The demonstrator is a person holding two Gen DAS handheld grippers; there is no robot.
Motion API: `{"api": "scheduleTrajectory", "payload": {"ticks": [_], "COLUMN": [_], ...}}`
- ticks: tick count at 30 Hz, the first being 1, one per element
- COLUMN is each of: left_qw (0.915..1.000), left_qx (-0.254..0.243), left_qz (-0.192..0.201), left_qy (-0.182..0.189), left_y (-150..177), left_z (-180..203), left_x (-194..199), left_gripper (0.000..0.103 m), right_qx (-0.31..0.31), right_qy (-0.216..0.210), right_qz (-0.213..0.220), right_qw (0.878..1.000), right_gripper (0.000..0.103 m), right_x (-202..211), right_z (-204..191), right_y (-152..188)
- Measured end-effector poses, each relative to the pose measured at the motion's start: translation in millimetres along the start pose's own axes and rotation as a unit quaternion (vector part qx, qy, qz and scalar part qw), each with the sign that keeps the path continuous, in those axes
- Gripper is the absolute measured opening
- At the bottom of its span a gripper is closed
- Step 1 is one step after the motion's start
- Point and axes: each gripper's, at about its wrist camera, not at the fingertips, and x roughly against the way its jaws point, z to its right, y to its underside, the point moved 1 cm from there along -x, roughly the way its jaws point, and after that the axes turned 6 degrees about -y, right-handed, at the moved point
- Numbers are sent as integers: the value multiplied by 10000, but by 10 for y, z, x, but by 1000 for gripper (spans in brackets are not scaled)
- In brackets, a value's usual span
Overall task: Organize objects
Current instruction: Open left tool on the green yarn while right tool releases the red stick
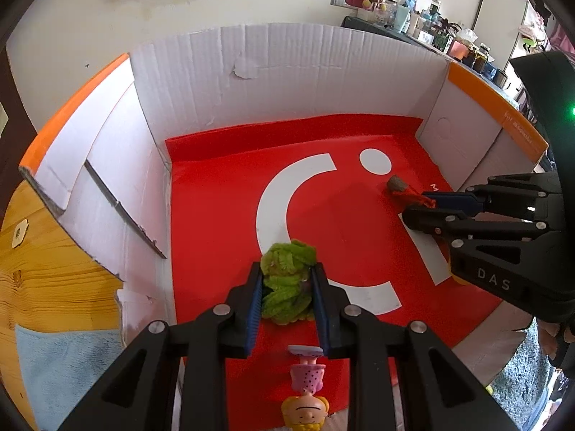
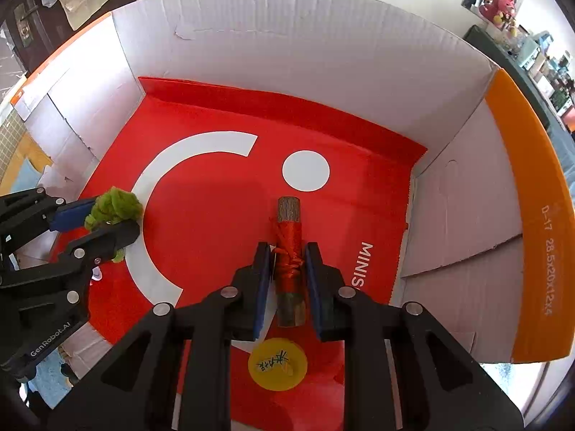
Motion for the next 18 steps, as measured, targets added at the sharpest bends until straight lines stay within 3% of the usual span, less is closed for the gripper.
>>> {"api": "scheduleTrajectory", "payload": {"ticks": [8, 9, 11, 12, 18], "left_qw": [10000, 10000, 10000, 10000, 9999], "left_qx": [48, 44, 35, 30, 60], "left_qz": [6, 7, 9, 13, 71], "left_qy": [67, 68, 50, 46, 54], "left_y": [-3, -2, -3, -3, -8], "left_z": [-34, -35, -37, -35, -41], "left_x": [-2, 0, 3, 5, 41], "left_gripper": [26, 26, 26, 26, 34], "right_qx": [19, -10, -55, -58, 28], "right_qy": [-2, -10, -55, -83, 53], "right_qz": [24, 35, 46, 102, 226], "right_qw": [10000, 10000, 10000, 9999, 9997], "right_gripper": [20, 24, 43, 61, 63], "right_x": [90, 106, 147, 182, 329], "right_z": [-10, -4, 3, 0, -48], "right_y": [132, 152, 197, 212, 323]}}
